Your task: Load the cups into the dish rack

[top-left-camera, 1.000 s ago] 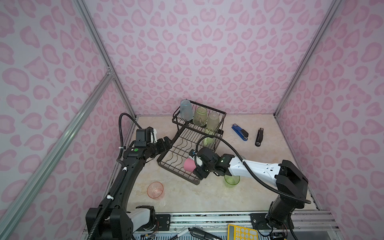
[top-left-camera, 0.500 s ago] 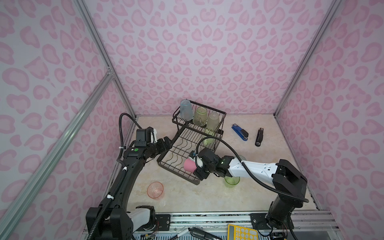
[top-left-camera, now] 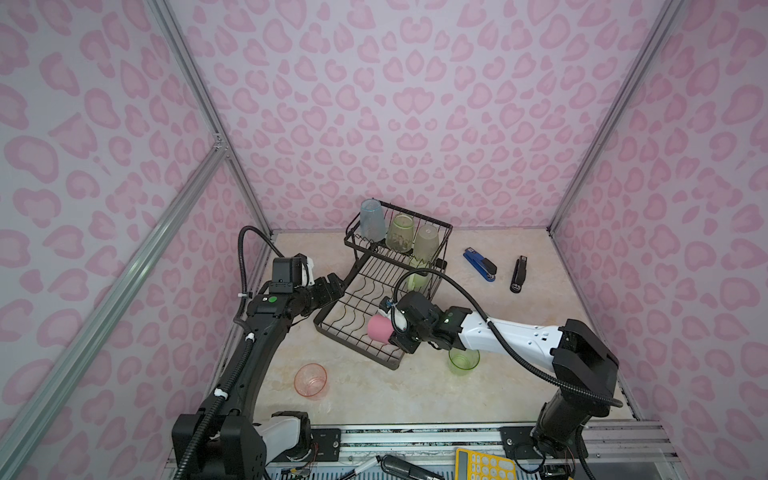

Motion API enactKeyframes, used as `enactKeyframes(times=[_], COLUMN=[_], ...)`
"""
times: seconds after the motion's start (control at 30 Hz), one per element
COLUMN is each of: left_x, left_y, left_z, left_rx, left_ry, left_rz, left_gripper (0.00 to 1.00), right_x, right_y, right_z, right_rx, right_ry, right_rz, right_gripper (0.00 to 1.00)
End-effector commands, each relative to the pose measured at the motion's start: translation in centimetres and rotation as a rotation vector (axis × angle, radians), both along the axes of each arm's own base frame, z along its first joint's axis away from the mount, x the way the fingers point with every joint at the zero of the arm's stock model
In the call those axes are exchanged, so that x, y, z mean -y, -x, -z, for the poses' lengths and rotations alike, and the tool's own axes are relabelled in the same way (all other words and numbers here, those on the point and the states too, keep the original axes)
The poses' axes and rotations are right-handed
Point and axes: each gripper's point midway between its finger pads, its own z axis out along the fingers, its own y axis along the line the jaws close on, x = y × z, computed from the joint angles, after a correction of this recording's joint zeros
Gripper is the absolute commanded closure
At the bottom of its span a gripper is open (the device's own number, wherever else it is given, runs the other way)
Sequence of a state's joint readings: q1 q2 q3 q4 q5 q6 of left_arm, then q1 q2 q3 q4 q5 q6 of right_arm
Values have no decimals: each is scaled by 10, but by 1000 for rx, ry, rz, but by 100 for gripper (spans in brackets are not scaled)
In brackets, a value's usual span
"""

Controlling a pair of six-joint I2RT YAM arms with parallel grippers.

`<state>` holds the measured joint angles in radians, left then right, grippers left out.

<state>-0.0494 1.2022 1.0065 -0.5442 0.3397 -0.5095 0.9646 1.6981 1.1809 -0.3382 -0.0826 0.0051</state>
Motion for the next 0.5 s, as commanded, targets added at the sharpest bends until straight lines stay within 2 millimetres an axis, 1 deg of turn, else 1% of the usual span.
enactKeyframes(times=[0.0, 0.17, 0.37, 0.4, 0.43, 0.47], left_x=[0, 0, 0, 0, 0, 0], left_y=[-6, -6, -7, -7, -7, -7], left_z=[-4, -2, -2, -2, -2, -2], left_rx=[27, 23, 22, 22, 22, 22], left_ry=[4, 6, 7, 7, 7, 6], left_rz=[-3, -3, -2, -2, -2, -2], left_gripper=[6, 6, 6, 6, 6, 6], right_x=[4, 13, 28, 33, 32, 35], right_y=[3, 9, 13, 14, 10, 10], right_z=[-6, -15, -26, -24, -33, -35], right_rx=[-4, -25, -52, -59, -42, -39], right_ry=[24, 94, 263, 301, 308, 329], right_rz=[0, -6, 6, 10, 18, 24], right_gripper=[56, 55, 54, 55, 55, 55])
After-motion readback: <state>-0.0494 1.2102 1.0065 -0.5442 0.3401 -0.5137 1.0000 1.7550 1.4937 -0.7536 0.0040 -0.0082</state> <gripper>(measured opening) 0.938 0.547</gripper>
